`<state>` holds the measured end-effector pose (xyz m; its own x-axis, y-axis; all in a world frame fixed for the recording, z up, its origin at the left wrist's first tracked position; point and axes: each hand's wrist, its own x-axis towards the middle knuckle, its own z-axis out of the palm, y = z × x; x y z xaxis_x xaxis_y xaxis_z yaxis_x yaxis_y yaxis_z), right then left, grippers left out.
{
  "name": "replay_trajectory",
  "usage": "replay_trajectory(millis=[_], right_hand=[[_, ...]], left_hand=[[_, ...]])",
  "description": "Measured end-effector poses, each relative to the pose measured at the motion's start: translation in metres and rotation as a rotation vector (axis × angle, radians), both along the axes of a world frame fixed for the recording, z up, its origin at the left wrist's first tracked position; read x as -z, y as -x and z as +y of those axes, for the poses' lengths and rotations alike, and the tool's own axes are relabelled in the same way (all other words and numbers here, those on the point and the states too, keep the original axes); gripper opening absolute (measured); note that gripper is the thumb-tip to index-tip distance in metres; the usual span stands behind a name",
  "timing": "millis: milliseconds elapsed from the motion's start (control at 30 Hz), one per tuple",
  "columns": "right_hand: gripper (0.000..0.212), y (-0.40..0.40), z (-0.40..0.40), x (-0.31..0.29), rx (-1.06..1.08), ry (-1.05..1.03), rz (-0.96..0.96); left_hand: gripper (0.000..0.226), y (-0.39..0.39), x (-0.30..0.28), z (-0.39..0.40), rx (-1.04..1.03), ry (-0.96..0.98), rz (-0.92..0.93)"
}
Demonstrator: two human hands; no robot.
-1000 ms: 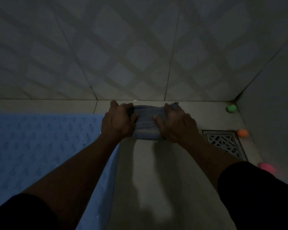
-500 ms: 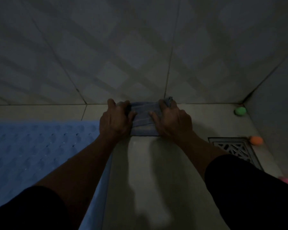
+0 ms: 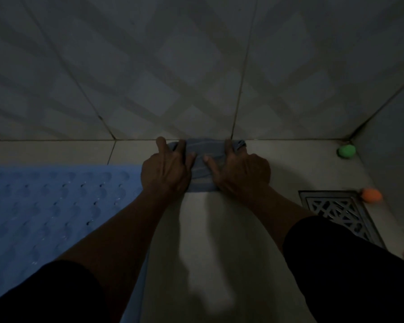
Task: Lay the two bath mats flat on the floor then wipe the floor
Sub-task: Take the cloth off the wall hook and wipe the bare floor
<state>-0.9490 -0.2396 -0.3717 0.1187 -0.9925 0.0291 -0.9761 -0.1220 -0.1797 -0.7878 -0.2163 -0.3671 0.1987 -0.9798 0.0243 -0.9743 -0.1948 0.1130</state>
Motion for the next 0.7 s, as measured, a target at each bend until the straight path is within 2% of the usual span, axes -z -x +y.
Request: replay_trajectory(millis=[167,367,467,567,700], right_hand=[[0.088,-0.003,0.002,0.004,-0.002,-0.005,0.000],[0.094,-0.004,0.010,-0.002,0.022,-0.133,-0.006],[0.096,-0.003,0.017,-0.007,0.018,-0.194,0.017],[0.096,-0.002,0.029,-0.012,0.007,-0.222,0.037],[0.094,-0.001,0.055,-0.015,-0.015,-0.217,0.101]], left_hand=[[0.060,-0.001,0.001,0.003,0.004,-0.017,-0.009],[0.073,-0.007,0.008,0.006,0.091,-0.082,-0.094],[0.075,-0.005,0.001,0.015,0.053,-0.112,-0.068],[0.080,-0.002,0.000,0.030,0.125,-0.138,-0.165],[0.073,-0.003,-0.002,0.056,0.142,-0.142,-0.208]])
